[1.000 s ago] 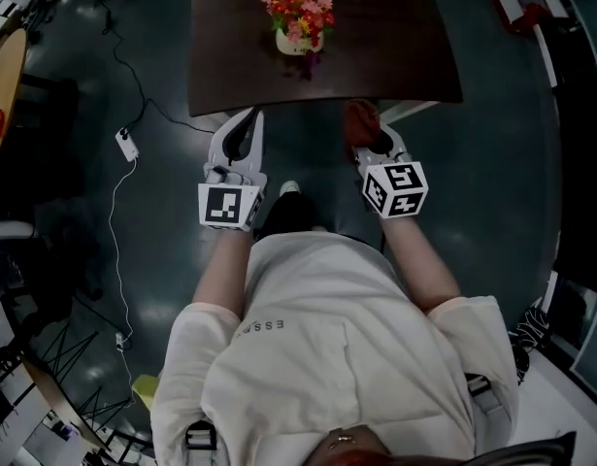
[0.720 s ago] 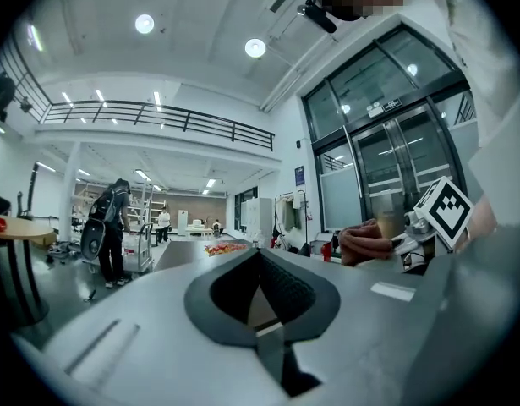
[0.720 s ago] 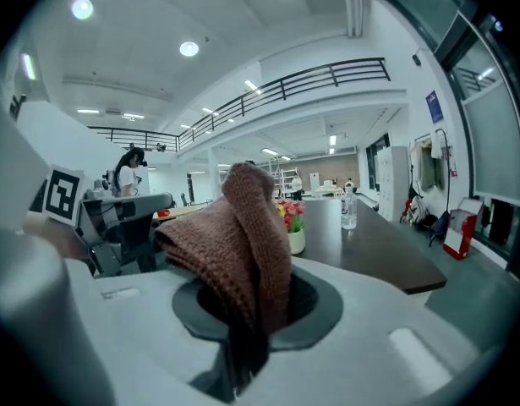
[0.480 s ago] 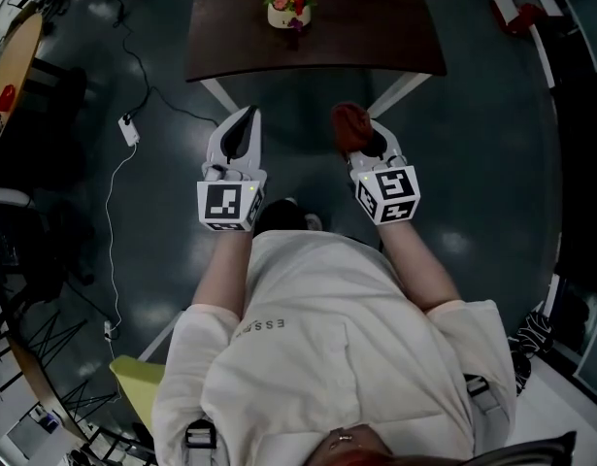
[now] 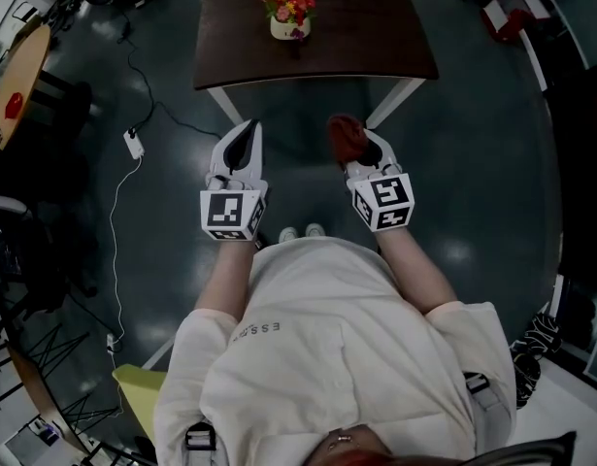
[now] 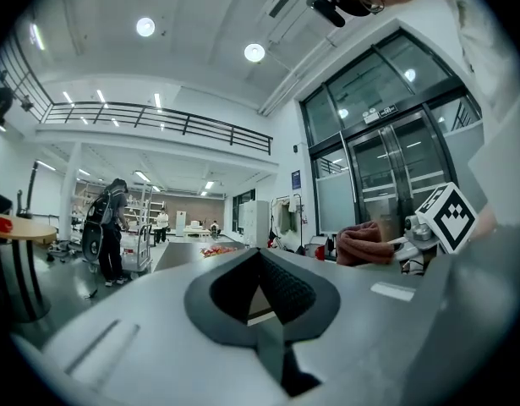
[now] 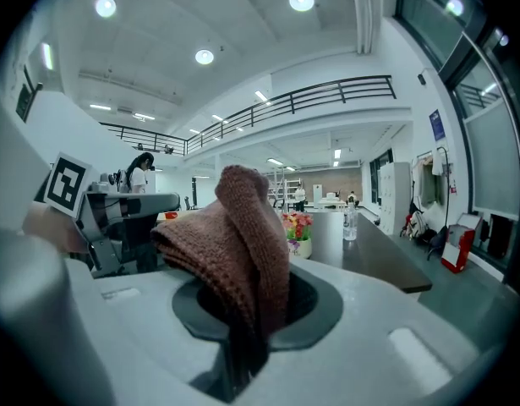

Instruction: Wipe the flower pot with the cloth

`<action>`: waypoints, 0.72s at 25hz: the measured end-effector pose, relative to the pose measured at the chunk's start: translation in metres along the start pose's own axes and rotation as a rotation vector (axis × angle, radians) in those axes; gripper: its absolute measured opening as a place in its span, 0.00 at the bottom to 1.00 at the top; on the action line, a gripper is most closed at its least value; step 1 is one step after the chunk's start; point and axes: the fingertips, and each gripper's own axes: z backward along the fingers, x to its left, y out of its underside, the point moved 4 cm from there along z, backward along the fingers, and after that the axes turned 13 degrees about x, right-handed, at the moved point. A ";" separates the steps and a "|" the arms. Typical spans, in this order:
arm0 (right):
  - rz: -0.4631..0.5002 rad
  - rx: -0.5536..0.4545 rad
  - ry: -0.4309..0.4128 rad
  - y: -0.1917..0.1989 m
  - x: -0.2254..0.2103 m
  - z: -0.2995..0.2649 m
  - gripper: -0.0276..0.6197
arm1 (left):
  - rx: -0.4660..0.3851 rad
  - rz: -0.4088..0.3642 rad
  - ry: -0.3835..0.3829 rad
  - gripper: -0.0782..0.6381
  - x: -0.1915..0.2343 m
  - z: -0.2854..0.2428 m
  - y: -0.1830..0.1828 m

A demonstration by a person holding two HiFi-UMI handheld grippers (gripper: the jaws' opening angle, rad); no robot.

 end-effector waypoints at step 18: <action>-0.012 0.015 0.013 0.005 0.030 -0.003 0.11 | -0.018 -0.016 0.026 0.13 0.015 0.020 0.004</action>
